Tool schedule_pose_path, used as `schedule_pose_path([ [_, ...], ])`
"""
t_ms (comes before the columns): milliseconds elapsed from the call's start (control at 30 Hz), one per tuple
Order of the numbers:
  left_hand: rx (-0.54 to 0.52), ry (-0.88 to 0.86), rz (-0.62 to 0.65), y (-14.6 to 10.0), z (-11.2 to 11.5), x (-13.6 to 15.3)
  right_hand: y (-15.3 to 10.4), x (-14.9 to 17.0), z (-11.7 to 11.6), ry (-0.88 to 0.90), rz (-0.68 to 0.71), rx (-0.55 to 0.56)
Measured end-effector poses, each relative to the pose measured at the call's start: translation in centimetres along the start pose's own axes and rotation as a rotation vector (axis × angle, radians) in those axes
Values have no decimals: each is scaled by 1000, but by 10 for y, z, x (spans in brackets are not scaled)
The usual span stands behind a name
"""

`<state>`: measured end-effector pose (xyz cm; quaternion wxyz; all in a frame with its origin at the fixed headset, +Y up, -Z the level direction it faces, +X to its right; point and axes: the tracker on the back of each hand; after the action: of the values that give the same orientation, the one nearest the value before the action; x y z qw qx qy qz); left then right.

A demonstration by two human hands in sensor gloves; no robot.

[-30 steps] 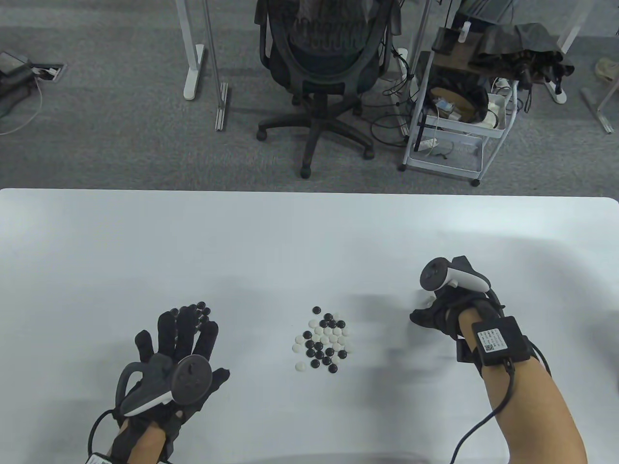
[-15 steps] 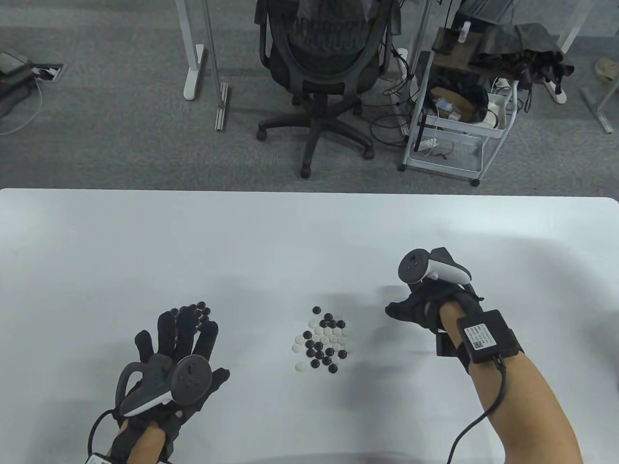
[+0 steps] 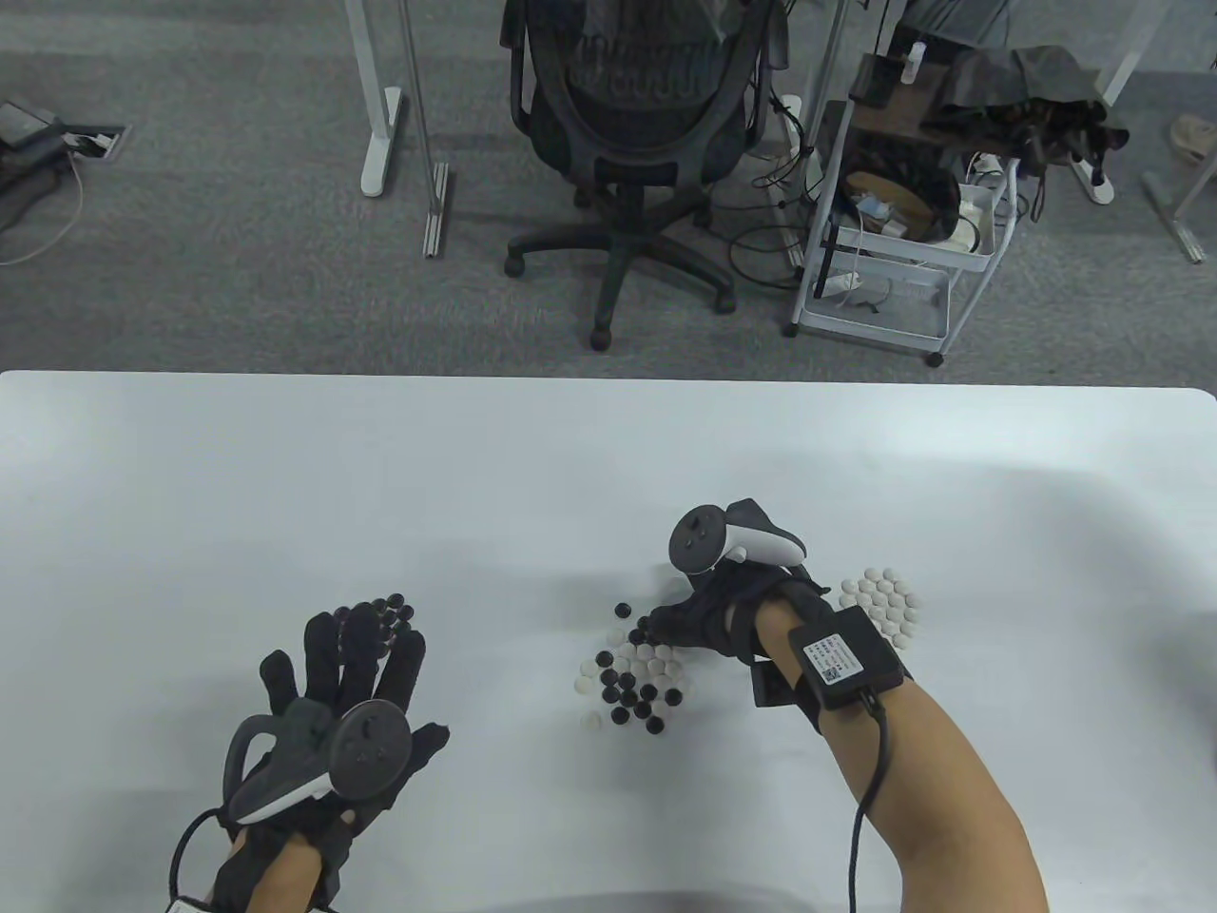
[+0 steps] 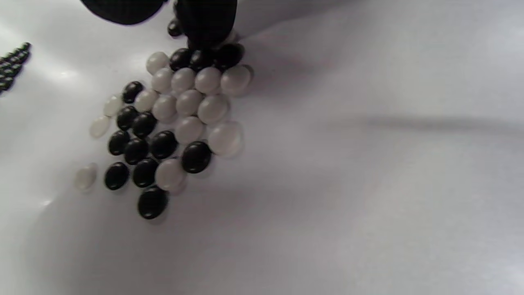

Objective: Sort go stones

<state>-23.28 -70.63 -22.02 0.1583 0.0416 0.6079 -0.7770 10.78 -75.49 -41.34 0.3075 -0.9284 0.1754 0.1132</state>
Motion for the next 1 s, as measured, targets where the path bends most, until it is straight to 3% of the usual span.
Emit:
schedule_pose_path([
  [400, 8, 8, 1, 0, 0, -1, -24, 50, 2, -11, -146, 19],
  [867, 25, 26, 11, 3, 3, -5, -85, 124, -34, -34, -287, -5],
  [1000, 29, 29, 12, 4, 3, -5, -90, 138, -38, -14, -317, 8],
])
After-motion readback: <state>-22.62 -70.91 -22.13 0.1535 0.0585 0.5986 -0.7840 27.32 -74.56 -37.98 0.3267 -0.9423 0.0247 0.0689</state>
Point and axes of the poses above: the tracker on the back of each hand, its own x axis roughly to the little-finger side, its own y axis roughly from the wrist to the fingertips, z = x × y, and after that the axes turned 5 degrees about -y, right-handed
